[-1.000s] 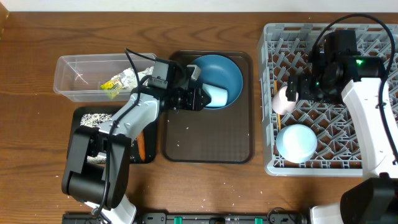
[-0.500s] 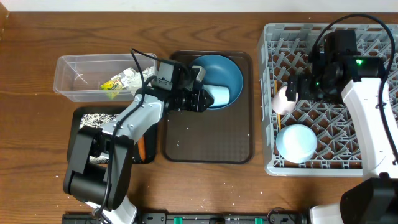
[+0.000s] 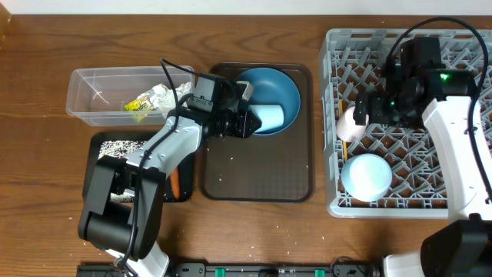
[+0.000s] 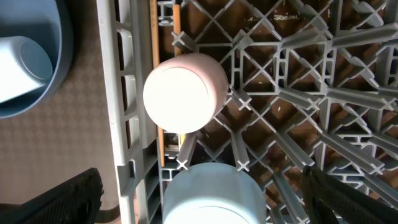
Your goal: Sort waste into correct bins and load items into the dishwasher rack
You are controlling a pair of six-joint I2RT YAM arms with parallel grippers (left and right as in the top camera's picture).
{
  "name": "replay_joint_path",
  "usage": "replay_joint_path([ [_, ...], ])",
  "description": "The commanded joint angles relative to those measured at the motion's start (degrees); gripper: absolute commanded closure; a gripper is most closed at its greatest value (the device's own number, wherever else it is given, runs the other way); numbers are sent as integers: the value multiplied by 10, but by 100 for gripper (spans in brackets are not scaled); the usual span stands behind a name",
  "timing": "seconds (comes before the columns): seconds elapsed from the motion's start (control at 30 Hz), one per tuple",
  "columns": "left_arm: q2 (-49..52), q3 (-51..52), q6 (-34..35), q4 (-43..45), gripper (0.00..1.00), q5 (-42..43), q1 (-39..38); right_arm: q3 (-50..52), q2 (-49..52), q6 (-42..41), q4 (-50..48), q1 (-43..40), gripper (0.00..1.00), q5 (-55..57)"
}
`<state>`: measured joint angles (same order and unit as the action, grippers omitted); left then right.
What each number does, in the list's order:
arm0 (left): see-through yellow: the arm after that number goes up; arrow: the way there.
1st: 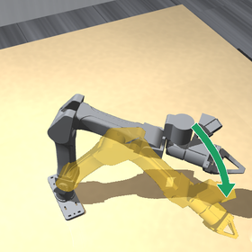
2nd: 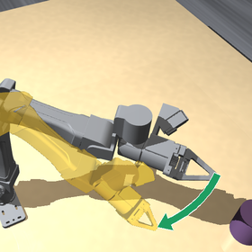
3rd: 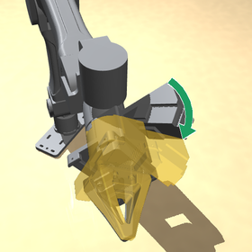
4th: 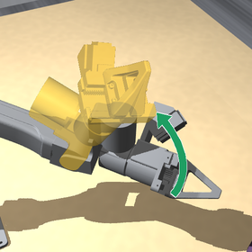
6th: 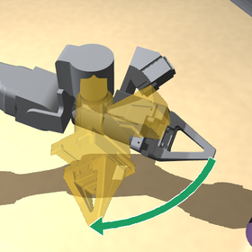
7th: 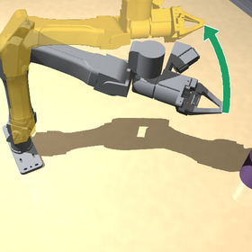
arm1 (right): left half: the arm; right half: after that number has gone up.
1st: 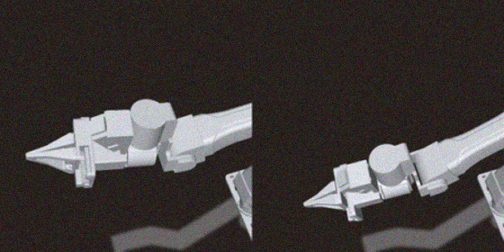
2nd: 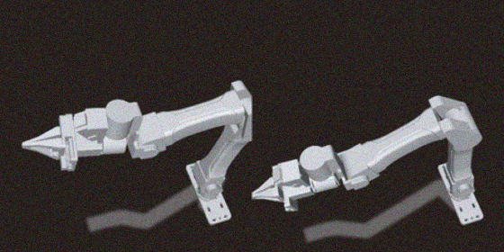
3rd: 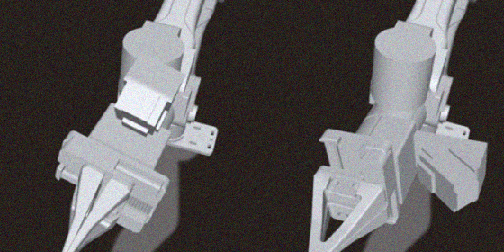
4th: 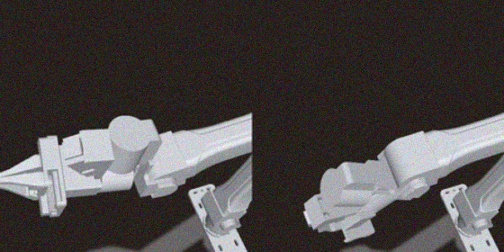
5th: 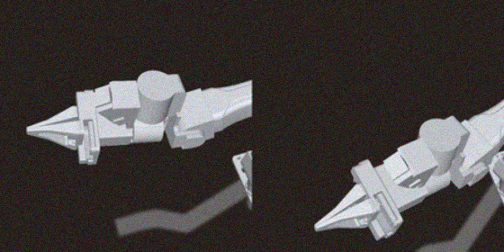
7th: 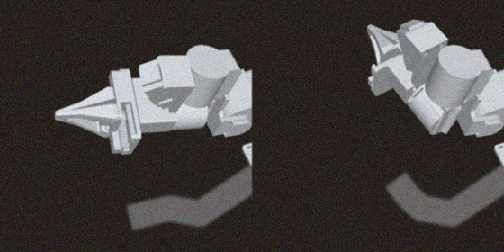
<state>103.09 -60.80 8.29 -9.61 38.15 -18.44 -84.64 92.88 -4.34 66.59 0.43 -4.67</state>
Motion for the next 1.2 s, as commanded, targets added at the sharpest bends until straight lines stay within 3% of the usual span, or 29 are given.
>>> replay_joint_path([
  [0.0,7,4,-8,3,79,-7,1,-7,0,1,0,-4,1,2],
  [0.37,7,4,-7,7,81,-18,1,-7,0,1,0,-4,1,2],
  [0.53,7,3,-7,12,94,-17,2,-7,0,1,0,-4,1,2],
  [0.77,5,2,-7,16,94,-13,2,-7,0,1,0,-4,1,2],
  [1.17,-56,-2,18,58,94,183,65,-7,0,1,0,-4,1,2],
])
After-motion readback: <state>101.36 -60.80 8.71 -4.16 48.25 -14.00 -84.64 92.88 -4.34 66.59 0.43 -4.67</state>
